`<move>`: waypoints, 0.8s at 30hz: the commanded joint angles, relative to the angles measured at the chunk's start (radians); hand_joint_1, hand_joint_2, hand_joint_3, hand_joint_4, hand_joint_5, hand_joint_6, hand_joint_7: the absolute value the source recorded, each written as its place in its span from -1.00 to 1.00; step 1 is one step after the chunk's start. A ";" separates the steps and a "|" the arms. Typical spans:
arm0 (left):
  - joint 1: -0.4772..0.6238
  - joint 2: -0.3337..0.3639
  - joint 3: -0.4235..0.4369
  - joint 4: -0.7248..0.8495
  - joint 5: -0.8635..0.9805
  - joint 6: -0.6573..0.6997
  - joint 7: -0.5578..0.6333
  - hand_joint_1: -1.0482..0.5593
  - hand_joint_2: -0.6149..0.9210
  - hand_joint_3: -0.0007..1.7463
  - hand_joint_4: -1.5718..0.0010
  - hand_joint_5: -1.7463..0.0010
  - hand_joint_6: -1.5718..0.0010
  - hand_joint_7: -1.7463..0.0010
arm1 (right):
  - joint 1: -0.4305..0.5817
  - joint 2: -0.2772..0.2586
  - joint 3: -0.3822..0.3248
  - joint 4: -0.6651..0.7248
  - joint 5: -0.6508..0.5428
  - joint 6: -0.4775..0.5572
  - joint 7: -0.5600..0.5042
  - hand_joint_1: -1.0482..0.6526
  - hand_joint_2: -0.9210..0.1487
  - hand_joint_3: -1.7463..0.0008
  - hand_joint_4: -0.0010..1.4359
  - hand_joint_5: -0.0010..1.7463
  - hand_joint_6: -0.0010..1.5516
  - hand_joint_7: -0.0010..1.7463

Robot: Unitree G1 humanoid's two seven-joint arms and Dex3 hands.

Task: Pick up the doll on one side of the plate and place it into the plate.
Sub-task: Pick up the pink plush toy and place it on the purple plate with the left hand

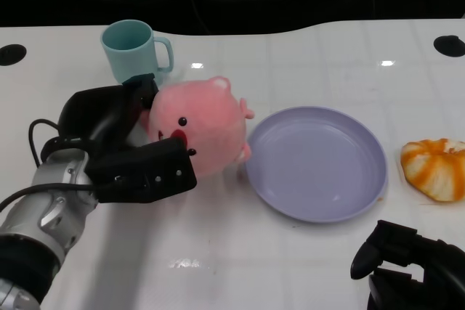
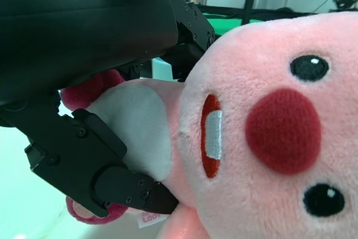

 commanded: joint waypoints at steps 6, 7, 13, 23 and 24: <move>-0.064 -0.059 -0.001 -0.031 0.007 0.025 -0.041 0.05 0.52 -0.01 -0.17 -1.00 0.09 -1.00 | -0.001 -0.009 -0.001 0.003 -0.001 -0.012 -0.001 0.15 -0.58 -0.30 -0.11 1.00 -0.39 0.84; -0.079 -0.070 -0.005 -0.023 0.008 0.028 -0.050 0.05 0.50 0.01 -0.18 -1.00 0.09 -1.00 | -0.001 -0.007 0.000 0.002 -0.001 -0.011 -0.004 0.15 -0.57 -0.30 -0.11 1.00 -0.39 0.84; -0.159 -0.132 -0.034 0.032 0.021 0.063 -0.088 -0.02 0.62 -0.13 -0.14 -1.00 0.13 -1.00 | -0.004 -0.006 0.008 0.002 -0.004 -0.008 -0.007 0.15 -0.55 -0.31 -0.10 1.00 -0.38 0.83; -0.294 -0.271 -0.092 0.193 0.037 0.110 -0.103 -0.01 0.70 -0.11 -0.11 -1.00 0.16 -1.00 | 0.002 -0.009 0.006 -0.001 0.002 -0.009 -0.002 0.14 -0.53 -0.34 -0.08 1.00 -0.37 0.82; -0.303 -0.280 -0.094 0.205 0.037 0.111 -0.105 -0.01 0.70 -0.11 -0.10 -1.00 0.16 -1.00 | 0.002 -0.009 0.006 -0.002 0.003 -0.008 -0.002 0.14 -0.53 -0.34 -0.08 1.00 -0.37 0.82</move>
